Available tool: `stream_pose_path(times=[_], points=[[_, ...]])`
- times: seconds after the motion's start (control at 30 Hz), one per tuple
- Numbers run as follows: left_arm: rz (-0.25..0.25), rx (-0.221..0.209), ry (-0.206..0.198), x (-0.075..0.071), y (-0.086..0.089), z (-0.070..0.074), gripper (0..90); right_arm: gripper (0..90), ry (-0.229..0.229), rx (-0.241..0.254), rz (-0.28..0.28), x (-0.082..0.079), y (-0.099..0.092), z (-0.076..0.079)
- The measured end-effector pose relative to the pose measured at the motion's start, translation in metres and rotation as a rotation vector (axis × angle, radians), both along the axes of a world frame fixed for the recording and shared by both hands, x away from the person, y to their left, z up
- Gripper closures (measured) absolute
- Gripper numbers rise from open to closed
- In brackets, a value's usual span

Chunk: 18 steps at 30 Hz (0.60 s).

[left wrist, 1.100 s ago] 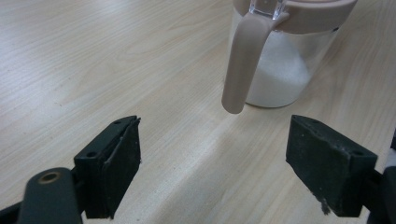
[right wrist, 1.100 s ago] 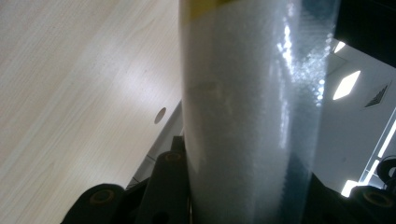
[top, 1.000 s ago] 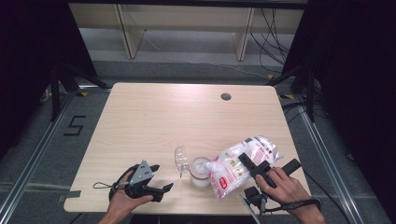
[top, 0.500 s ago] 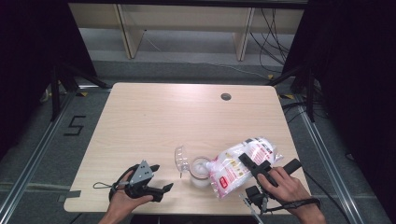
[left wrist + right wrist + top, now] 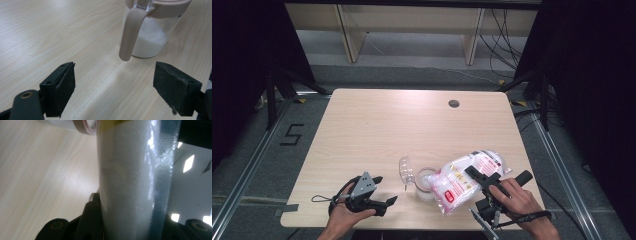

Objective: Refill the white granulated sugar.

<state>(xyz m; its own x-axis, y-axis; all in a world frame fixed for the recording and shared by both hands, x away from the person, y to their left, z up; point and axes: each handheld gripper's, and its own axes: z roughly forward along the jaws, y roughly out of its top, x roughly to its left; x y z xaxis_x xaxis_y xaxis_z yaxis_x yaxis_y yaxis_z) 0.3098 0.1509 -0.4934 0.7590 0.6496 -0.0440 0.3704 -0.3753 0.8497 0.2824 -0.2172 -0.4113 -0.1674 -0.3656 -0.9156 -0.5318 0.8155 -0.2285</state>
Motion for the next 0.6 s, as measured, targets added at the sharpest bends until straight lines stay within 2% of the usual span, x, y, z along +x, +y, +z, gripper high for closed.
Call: stream_pose_path(times=[0.33, 0.43, 0.47, 0.53, 0.6], points=[[-0.003, 0.002, -0.003, 0.000, 0.000, 0.000, 17.7, 79.3, 0.066, 0.112, 0.016, 0.003, -0.007, 0.001], [-0.003, 0.003, -0.004, 0.000, 0.000, 0.000, 17.7, 79.4, 0.069, 0.132, 0.029, 0.005, -0.009, 0.002], [-0.003, 0.003, -0.003, 0.000, 0.000, 0.000, 17.7, 79.5, 0.087, 0.149, 0.011, 0.005, -0.011, 0.001], [-0.004, 0.004, -0.004, 0.000, 0.000, 0.000, 17.7, 79.5, 0.087, 0.155, 0.026, 0.007, -0.011, 0.001], [-0.004, 0.004, -0.004, 0.000, 0.000, 0.000, 17.7, 79.6, 0.112, 0.177, -0.003, 0.008, -0.013, -0.002]])
